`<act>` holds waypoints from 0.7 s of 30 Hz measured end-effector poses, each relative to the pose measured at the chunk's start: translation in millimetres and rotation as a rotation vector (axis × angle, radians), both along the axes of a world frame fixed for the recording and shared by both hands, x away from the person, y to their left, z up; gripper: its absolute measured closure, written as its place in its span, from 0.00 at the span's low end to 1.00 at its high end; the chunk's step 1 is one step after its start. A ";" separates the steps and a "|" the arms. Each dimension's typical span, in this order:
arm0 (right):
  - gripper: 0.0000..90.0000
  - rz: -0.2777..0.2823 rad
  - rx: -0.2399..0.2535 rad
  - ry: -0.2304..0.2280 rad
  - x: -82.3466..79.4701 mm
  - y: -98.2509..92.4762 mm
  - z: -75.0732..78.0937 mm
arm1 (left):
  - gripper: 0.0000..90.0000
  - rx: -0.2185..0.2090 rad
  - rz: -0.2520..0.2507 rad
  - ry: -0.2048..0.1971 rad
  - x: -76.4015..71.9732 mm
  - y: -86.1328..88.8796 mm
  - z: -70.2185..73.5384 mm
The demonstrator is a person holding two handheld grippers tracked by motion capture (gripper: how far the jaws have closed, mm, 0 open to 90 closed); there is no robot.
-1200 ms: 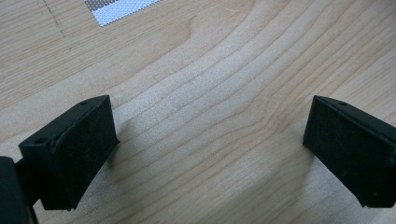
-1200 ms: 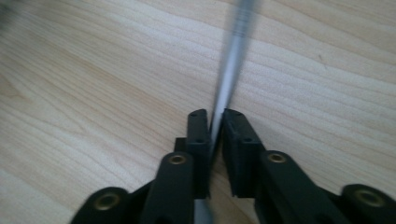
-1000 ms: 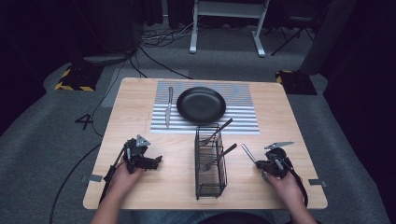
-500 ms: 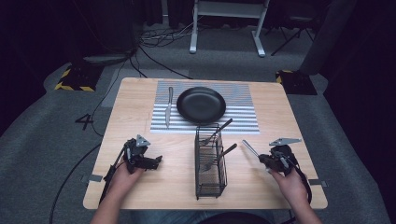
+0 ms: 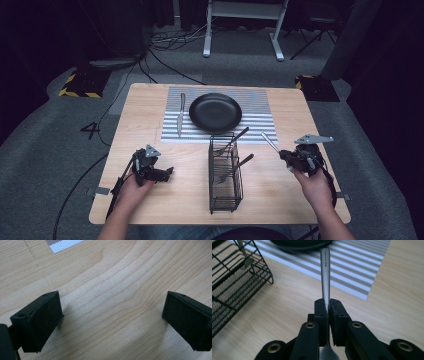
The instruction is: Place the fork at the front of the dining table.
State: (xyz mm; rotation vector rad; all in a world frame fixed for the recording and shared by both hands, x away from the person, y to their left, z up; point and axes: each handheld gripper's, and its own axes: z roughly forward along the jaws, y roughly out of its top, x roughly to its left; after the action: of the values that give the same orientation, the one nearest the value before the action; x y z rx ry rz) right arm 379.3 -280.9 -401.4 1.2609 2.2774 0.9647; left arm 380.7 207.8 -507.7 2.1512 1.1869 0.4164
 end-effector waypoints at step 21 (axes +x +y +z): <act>0.94 -0.016 0.004 -0.122 50.9 7.4 49.5 | 0.03 0.001 0.002 0.005 -0.7 1.4 0.4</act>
State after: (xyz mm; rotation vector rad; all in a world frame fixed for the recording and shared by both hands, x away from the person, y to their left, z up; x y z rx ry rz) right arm 430.2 -273.5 -352.0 1.1865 2.1706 1.0127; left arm 380.0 209.2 -507.3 2.1536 1.1924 0.4129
